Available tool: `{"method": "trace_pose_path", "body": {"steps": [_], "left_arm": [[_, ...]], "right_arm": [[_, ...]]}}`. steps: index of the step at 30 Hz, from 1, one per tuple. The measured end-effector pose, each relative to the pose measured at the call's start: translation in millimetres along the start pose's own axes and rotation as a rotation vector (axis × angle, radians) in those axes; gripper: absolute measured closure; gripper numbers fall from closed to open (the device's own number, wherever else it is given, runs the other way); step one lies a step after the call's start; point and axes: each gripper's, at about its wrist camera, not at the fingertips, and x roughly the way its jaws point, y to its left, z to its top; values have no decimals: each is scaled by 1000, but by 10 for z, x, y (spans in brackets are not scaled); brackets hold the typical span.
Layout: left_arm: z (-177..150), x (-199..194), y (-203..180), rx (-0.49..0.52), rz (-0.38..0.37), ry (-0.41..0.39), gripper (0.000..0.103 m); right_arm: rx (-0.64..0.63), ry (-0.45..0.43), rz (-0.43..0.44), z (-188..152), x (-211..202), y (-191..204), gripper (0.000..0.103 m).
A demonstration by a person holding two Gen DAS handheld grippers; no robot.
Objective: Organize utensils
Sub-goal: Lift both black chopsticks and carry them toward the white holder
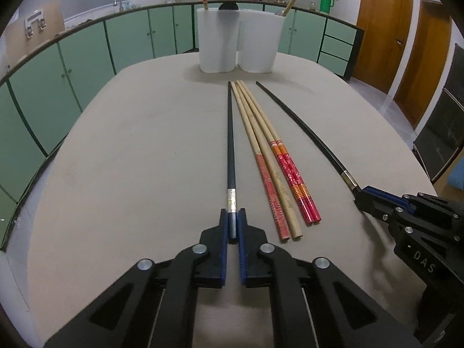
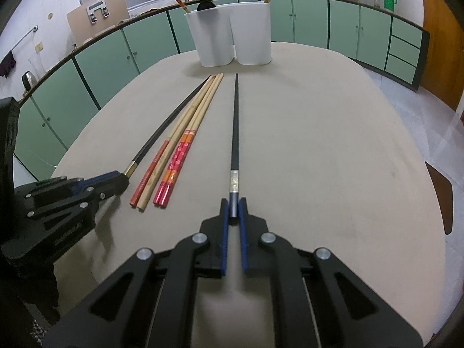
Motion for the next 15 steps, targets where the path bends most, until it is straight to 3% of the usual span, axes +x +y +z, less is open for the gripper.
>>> {"method": "trace_pose_path", "body": {"steps": [7,15], "left_arm": [[68,-141,36,-17,-8,-25,97],[345,-614,77,-11,-6,-147,97]], "right_arm": [[-22,-37,-6,58,-155,5,97],[-35,-123,8,339,-532,-17,97]]}}
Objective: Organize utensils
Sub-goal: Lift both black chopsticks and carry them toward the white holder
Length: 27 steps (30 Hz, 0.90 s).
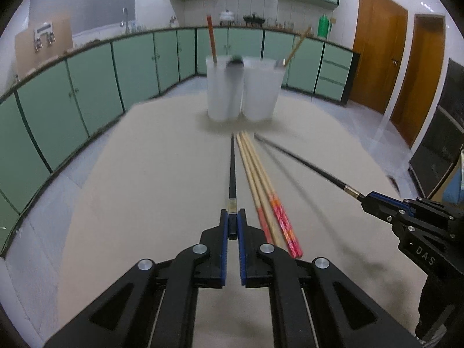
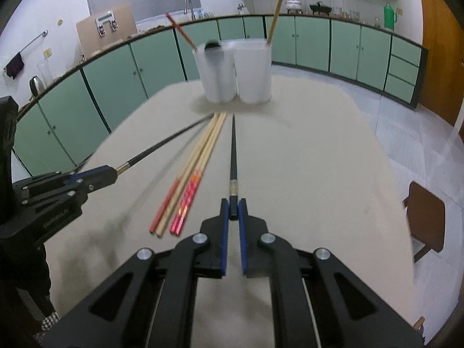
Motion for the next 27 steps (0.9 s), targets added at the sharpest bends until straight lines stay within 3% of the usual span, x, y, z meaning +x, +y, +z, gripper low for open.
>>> {"method": "trace_pose_path", "body": {"steps": [12,20,27], "left_arm": [[731,-502,43,28,-36,-179,97],[1126,-565,1,55,-70,-220,97],[1324,-694,-49,66,-106,-251,97]], "right_arm": [[-49,-120,21,815,-449,-16,97],[-88,-124,77,1392,-560,34,97],[-135,-146,82,1697,-693,109,97]]}}
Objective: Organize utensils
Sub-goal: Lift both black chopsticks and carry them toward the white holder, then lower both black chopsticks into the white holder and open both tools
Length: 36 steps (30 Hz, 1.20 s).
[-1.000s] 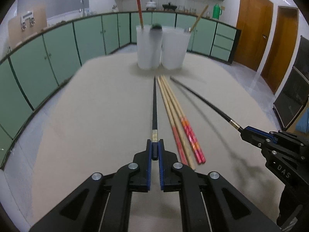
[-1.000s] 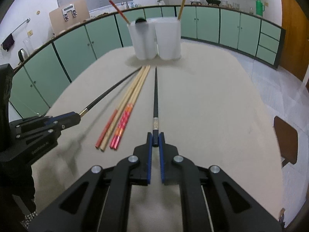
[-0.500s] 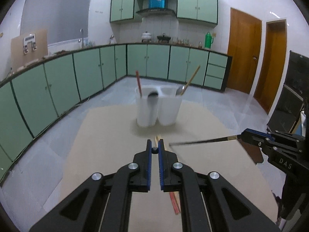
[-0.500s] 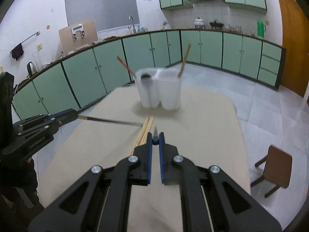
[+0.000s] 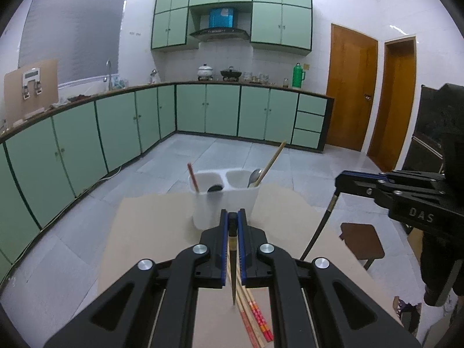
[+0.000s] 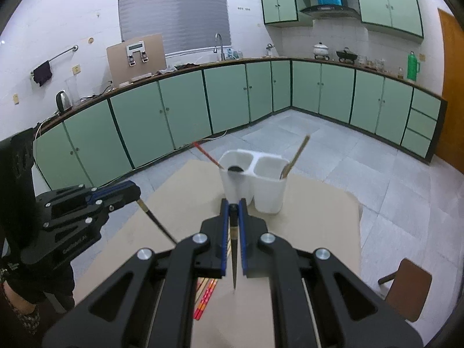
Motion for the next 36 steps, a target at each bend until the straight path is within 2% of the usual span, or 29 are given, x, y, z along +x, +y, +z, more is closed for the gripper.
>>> {"method": "trace_pose_path", "body": {"steps": [5,12,21,28,36], "left_arm": [[234,-81,-55,20,-21,-54,97],[785,-90,-135,65,-20,-163,97],[1522,250,-120,75,9,-268,97],[1632,799,-41,84,69,-260,97],[1451,1511,216,44,96,-168,97]], "right_arm": [[-5,-29,8,235,-62,-55,97],[-23,-124,-21,752,-159,-195,97],[4,-231,-48,1394,2,-516,97],[15,-240,-74,1526,495,-730,97],[33,-158,-63,1354,1153,-791,97]]}}
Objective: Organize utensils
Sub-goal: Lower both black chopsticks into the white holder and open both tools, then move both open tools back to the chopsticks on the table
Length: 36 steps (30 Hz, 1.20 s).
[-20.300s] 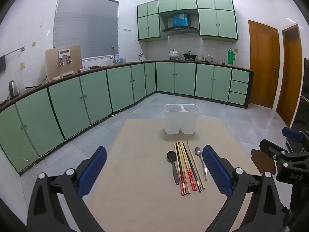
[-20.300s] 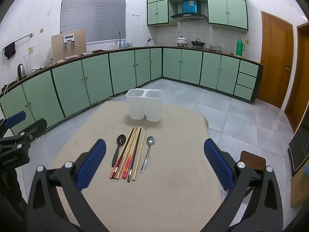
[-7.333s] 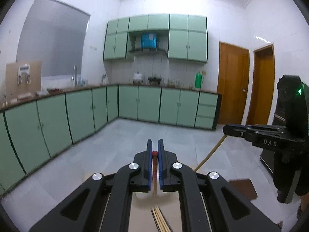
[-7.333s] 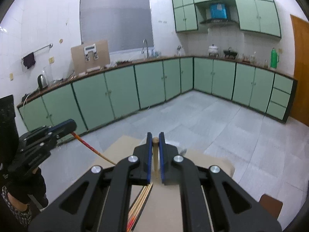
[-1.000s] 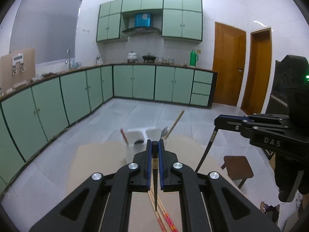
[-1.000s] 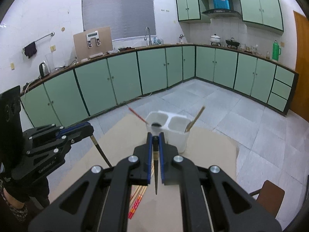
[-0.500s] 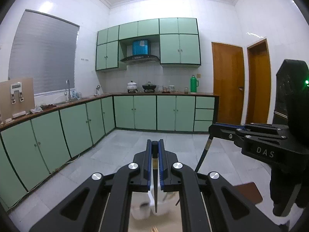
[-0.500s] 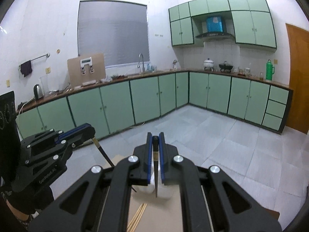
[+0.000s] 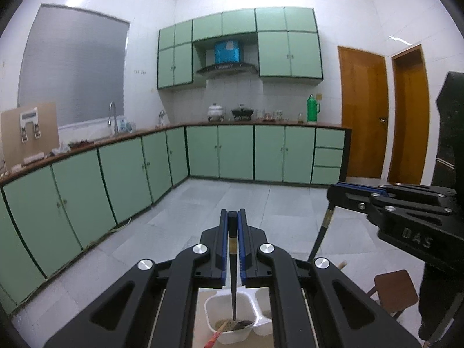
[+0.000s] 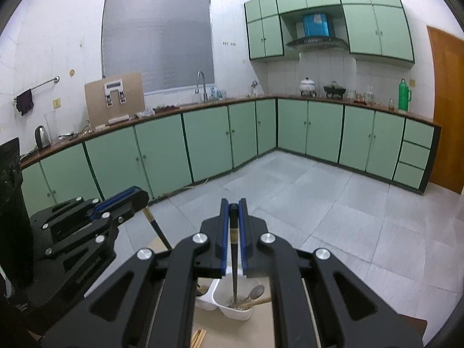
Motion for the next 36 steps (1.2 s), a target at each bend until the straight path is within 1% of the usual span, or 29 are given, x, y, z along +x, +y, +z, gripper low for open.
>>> {"method": "trace_pose_path", "body": {"steps": [4,8,12,15,18,20,21,23,24,25,26,28,30,32,34,36], "left_arm": [[-183,179,81,-15,2,47,97],[-294,323,138,-18,5,87,96],[-368,381,168,-16,8,117,96],[-391,366,177,-15,13,121,95],[-357,330,182,-18,16,116,88],[-310,258,201,-19,18,101,82],[-302,220,211,-17,19,94,80],[-268,101,228,-14,28,76,72],[-261,55,240,-15,30,71,71],[-254,-16,251,-20,31,66,67],[-251,-80,270,-27,29,62,64],[-282,-247,278,-37,9,54,62],[-360,-424,253,-28,11,49,58],[-469,-581,238,-28,5,49,52],[-634,-748,218,-38,-5,60,48],[-843,-896,181,-45,-14,83,46]], "right_arm": [[-2,30,-1,-141,157,26,97],[1,67,2,-271,273,46,97],[5,97,1,-366,342,48,97],[11,123,9,-435,368,41,97],[21,118,-2,-438,314,25,93],[32,106,-8,-413,249,-6,90],[36,98,-14,-403,204,-20,88],[40,81,-33,-385,100,-41,73],[42,73,-41,-385,55,-60,69],[45,63,-57,-390,-21,-76,60],[49,58,-68,-403,-83,-101,54],[54,44,-66,-475,-261,-112,52],[55,29,-67,-586,-432,-118,44],[60,17,-76,-717,-580,-116,26],[53,9,-86,-928,-764,-81,16],[44,13,-90,-1089,-867,-44,13]]}}
